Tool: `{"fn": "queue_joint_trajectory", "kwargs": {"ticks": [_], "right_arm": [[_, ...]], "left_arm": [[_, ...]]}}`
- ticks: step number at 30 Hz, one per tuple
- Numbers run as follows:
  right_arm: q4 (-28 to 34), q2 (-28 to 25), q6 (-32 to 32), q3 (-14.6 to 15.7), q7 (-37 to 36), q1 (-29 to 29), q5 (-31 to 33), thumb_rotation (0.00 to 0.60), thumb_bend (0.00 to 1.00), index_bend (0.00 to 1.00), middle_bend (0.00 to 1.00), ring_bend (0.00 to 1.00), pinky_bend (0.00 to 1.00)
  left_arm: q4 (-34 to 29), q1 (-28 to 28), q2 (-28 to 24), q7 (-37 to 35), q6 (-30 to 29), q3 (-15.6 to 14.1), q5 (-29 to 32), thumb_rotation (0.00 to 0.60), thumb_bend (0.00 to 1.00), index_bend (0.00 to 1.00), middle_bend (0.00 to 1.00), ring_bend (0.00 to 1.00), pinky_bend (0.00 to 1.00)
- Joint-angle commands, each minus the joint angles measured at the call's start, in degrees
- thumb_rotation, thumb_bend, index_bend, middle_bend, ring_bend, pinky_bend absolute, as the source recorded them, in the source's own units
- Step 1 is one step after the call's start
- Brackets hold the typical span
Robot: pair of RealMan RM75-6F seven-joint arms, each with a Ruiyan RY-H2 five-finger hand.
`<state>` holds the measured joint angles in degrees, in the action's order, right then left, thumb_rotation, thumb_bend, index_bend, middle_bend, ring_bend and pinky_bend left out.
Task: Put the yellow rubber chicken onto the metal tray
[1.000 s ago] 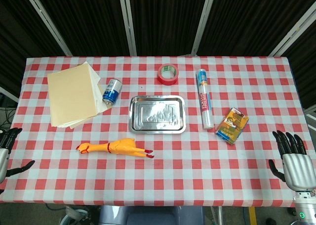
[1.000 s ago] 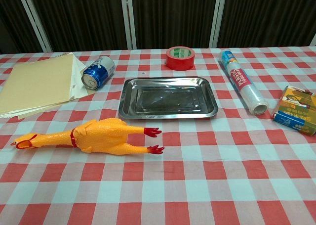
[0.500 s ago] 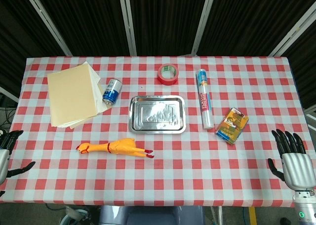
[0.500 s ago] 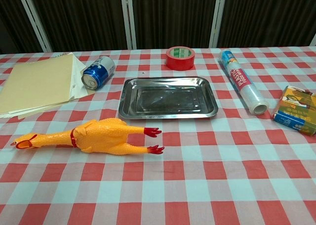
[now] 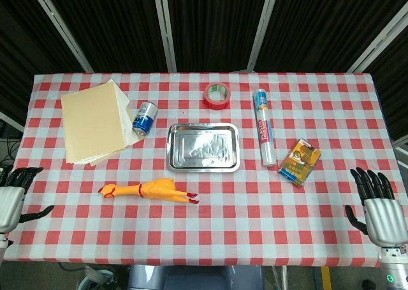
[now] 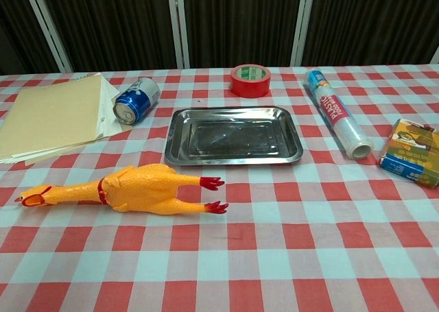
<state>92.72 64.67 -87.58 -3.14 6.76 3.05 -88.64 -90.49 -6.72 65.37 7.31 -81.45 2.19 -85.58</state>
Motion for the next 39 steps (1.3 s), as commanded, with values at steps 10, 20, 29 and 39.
{"fn": "queue_joint_trajectory", "kwargs": {"ticks": [10,20,29,39], "right_arm": [[0.5,0.0,0.2,0.3,0.2,0.2,-0.7,0.600,0.40,0.00,0.08,0.05,0.06],[0.3,-0.2,-0.5,0.5,-0.1,-0.4,-0.6,0.600,0.40,0.00,0.08,0.05,0.06],[-0.5,-0.4,-0.9,0.5,-1.3,-1.2,0.4,0.600,0.40,0.00,0.08,0.05,0.06],[-1.1,-0.8,-1.6,0.5,-2.3,-2.0,1.1,0.600,0.40,0.00,0.08,0.05,0.06]], "left_arm": [[-0.8,-10.4,4.0,4.1,12.8,1.2,-2.4,0.600,0.04,0.18,0.22,0.15,0.15],[-0.9,-18.6,12.2,10.0,25.3,2.6,2.3,0.600,0.04,0.18,0.25,0.19,0.16],[1.7,-21.6,18.9,13.3,28.3,3.5,7.7,0.600,0.08,0.21,0.27,0.24,0.27],[4.7,-23.1,23.7,14.0,27.9,3.9,10.6,0.600,0.17,0.27,0.33,0.33,0.41]]}}
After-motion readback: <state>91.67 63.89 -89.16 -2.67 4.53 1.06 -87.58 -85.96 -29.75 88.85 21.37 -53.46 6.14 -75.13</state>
